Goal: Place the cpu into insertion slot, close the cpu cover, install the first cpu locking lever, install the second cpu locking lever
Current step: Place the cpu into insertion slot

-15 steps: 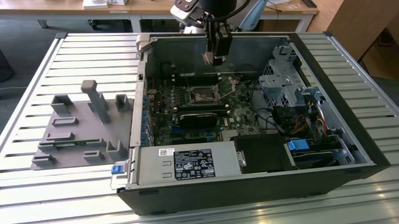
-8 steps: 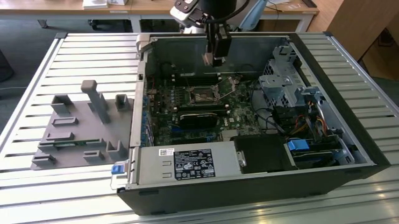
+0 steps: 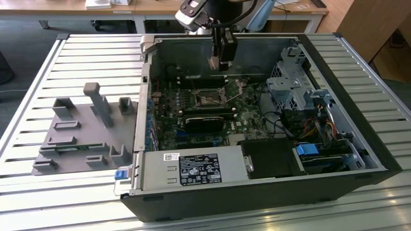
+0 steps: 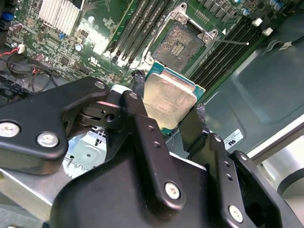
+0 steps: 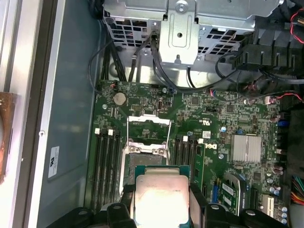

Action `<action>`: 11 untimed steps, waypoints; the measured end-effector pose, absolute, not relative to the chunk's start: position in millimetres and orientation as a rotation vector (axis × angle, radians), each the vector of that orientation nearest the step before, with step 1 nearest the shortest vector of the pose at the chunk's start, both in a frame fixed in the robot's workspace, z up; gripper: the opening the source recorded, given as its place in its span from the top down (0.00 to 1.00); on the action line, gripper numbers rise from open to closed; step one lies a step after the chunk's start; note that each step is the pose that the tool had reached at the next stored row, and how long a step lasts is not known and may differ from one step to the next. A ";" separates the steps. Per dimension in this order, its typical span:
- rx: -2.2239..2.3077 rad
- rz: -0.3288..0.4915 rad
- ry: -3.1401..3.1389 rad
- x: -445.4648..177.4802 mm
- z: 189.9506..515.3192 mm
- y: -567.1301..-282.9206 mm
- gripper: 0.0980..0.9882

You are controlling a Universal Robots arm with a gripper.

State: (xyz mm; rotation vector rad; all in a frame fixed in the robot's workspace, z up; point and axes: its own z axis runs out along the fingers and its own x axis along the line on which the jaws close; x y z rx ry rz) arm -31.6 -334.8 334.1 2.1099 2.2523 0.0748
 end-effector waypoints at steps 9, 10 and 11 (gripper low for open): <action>2.110 0.075 2.252 -31.5 325.2 -334.6 0.50; 2.110 0.075 2.252 -31.5 324.3 -334.5 0.50; 2.110 0.075 2.252 -31.5 323.3 -334.5 0.50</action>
